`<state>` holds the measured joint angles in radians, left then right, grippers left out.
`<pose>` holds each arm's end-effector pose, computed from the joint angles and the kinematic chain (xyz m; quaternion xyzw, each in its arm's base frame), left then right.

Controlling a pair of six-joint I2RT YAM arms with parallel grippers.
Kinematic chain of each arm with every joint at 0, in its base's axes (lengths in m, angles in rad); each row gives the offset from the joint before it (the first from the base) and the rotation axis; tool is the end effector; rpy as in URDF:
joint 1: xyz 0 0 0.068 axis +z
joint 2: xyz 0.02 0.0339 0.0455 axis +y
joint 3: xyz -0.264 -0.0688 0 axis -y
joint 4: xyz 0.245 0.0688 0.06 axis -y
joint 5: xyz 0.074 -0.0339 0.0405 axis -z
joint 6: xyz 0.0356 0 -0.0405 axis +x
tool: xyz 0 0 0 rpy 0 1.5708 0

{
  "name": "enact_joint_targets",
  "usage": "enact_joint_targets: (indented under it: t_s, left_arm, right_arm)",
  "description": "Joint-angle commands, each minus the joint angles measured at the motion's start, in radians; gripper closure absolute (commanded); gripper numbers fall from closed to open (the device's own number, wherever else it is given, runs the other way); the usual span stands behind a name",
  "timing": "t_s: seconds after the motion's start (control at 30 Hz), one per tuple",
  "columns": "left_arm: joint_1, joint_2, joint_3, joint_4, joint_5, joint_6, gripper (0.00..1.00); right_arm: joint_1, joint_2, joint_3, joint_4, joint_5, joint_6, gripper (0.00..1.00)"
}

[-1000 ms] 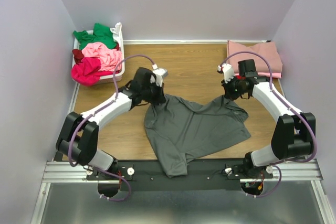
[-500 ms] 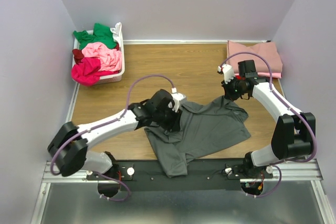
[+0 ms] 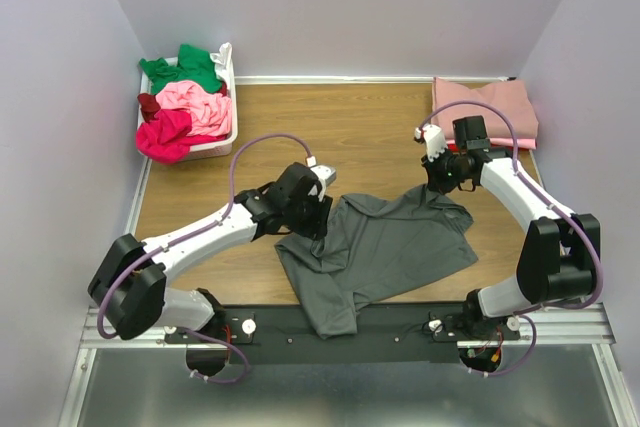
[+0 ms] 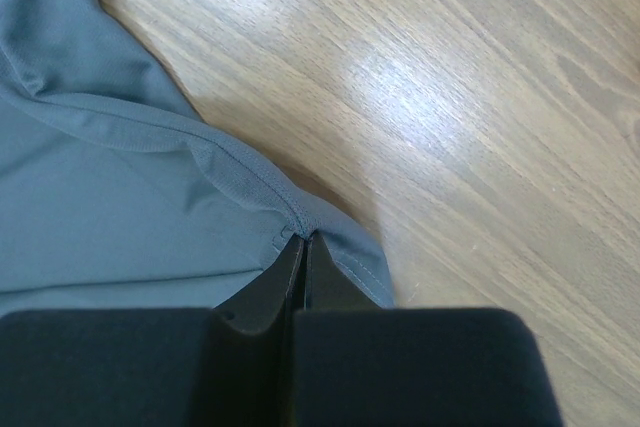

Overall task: Fold and stack the t-shirts
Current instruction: Flatten the tshirt out

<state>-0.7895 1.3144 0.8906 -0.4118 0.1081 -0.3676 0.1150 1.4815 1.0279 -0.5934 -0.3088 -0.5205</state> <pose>0.1905 -0.1975 0.2417 0.2141 0.9071 -0.2384 0.2729 0.2937 0.0448 0.2296 -0.3360 0.8942 0.0940 0.2805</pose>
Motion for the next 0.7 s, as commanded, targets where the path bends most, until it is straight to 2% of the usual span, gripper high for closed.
enact_joint_targets:
  t_s: [0.0,0.33,0.5,0.53,0.63,0.67]
  left_arm:
    - [-0.004,-0.009,-0.044,-0.042,0.053,-0.022,0.44]
    - [-0.059,0.037,-0.079,0.014,0.088,-0.050,0.43]
    - [-0.074,0.103,-0.044,0.027,0.093,-0.033,0.48]
    - [-0.076,0.112,-0.039,0.025,0.094,-0.030,0.50]
    - [-0.079,0.147,-0.022,0.019,0.110,-0.013,0.64]
    - [-0.082,0.157,-0.013,0.015,0.107,-0.004,0.79]
  right_arm:
    - [-0.011,0.019,-0.014,0.014,-0.026,0.007,0.95]
    - [-0.009,0.022,-0.014,0.014,-0.027,0.010,0.95]
    - [-0.012,0.022,-0.017,0.014,-0.027,0.010,0.95]
    - [-0.012,0.022,-0.017,0.014,-0.029,0.010,0.95]
    - [-0.011,0.020,-0.017,0.014,-0.027,0.010,0.95]
    - [-0.012,0.020,-0.017,0.014,-0.027,0.008,0.95]
